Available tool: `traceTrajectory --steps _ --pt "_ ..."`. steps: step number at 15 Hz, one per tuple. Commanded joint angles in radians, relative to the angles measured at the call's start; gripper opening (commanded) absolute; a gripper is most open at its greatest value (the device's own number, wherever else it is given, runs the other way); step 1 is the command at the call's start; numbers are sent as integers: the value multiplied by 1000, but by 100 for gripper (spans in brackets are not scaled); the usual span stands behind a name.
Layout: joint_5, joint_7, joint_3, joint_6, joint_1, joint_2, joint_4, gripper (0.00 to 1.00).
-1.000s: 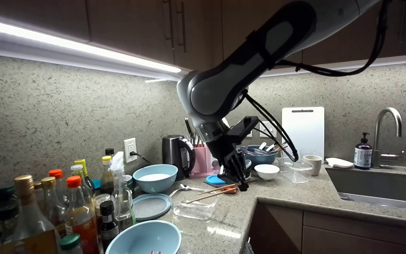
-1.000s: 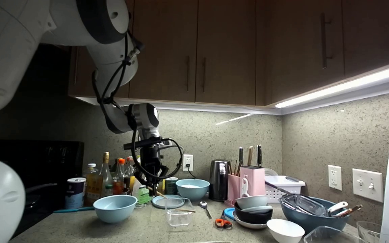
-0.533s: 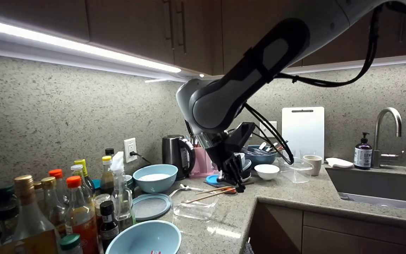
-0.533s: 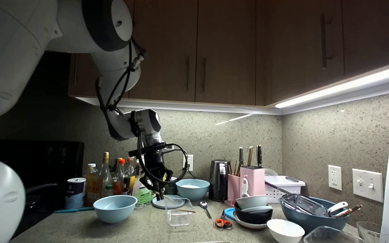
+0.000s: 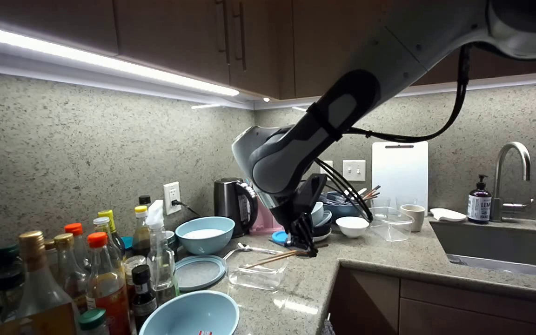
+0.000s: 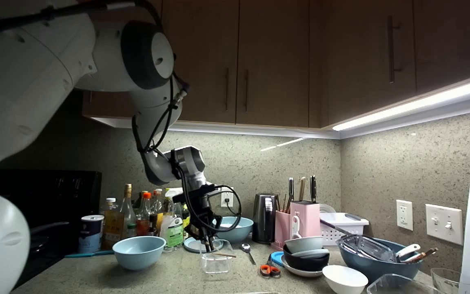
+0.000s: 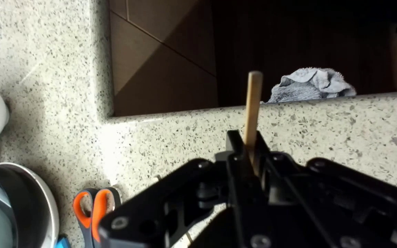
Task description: Move the chopstick from the bowl to the clear object
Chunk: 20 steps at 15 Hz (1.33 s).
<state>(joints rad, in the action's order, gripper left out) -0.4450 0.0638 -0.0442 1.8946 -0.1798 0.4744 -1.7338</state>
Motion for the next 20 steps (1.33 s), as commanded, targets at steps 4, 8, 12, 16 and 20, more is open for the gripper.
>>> traceTrajectory --steps 4,8,12,16,20 --pt "9 -157 -4 -14 8 153 178 2" --pt "16 -211 -4 -32 5 224 269 2" --pt "14 -239 1 -68 -4 276 345 33" --pt "8 -202 7 -48 -11 269 328 26" --pt "8 -183 9 -50 -18 256 323 59"
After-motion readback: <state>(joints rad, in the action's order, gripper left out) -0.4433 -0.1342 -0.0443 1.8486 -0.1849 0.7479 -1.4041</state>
